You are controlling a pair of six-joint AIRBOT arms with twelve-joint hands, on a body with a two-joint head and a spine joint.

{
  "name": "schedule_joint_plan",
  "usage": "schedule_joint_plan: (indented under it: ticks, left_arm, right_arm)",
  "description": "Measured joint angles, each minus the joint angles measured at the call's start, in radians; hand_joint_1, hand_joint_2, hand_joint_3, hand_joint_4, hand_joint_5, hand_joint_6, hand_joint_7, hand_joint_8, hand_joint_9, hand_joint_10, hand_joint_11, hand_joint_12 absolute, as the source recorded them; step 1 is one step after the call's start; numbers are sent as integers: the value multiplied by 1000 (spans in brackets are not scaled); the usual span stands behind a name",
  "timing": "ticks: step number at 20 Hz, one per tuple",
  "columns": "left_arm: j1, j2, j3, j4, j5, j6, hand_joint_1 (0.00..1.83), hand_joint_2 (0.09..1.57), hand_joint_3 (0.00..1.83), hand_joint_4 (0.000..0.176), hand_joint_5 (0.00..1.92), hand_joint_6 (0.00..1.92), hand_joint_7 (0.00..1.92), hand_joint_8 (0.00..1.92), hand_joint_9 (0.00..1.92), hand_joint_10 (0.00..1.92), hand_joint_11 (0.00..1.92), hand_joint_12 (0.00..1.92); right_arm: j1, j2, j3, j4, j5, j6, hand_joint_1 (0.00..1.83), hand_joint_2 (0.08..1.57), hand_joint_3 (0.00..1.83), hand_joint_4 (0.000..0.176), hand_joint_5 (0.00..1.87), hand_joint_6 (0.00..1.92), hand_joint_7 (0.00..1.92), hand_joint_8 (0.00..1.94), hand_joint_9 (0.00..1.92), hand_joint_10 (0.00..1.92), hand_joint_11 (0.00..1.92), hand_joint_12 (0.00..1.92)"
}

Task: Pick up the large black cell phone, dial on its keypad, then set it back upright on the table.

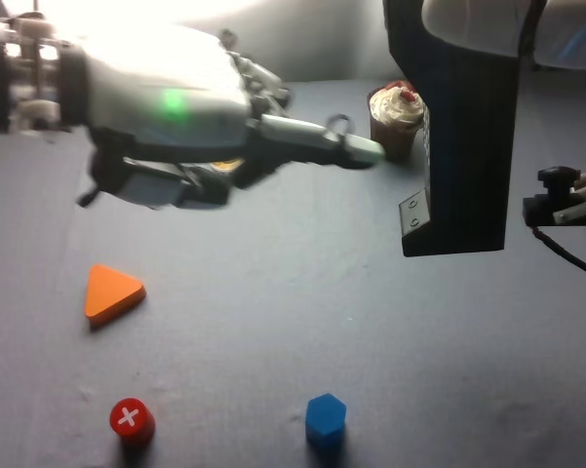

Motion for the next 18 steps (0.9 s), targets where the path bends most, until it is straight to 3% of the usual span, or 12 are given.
schedule_joint_plan:
  ticks: [2, 5, 7, 13, 15, 18]
  left_arm:
    - [19, 8, 26, -42, 3, 23, 1304, 1272, 2, 137, 0, 0, 666, 1550, 676, 1921, 440, 1921]
    - [24, 8, 47, -76, 12, 43, 1298, 1281, 4, 135, 0, 0, 650, 1569, 673, 1921, 476, 1921]
    - [21, 6, 52, -77, 13, 43, 1296, 1287, 4, 138, 0, 0, 639, 1584, 683, 1921, 336, 1921]
    - [10, -25, 40, -89, 41, 47, 1297, 1290, 2, 143, 0, 0, 634, 1589, 688, 1921, 326, 1921]
    - [3, -33, 32, -99, 46, 49, 1298, 1287, 0, 129, 0, 0, 643, 1582, 674, 1921, 392, 1921]
    - [-8, -45, 13, -97, 62, 49, 1302, 1275, 0, 135, 0, 0, 666, 1552, 675, 1921, 370, 1921]
  right_arm:
    - [0, 0, 0, 2, 0, 0, 1374, 1130, 1, 0, 943, 895, 925, 1095, 872, 1334, 833, 1365]
    - [0, 0, 0, -1, 0, 0, 1370, 1139, 1, 0, 939, 922, 900, 1140, 846, 1347, 792, 1361]
    - [0, 0, 0, 0, 0, 0, 1369, 1142, 0, 0, 927, 932, 904, 1145, 840, 1362, 770, 1414]
    - [0, 0, -5, -2, 0, 0, 1371, 1136, 1, 0, 937, 900, 918, 1118, 855, 1355, 798, 1386]
    - [0, 0, -6, -1, 0, 0, 1371, 1136, 0, 0, 932, 931, 914, 1100, 863, 1345, 812, 1353]
    - [0, 0, -6, -1, 0, -1, 1378, 1113, 0, 0, 1008, 811, 954, 1050, 895, 1285, 854, 1303]
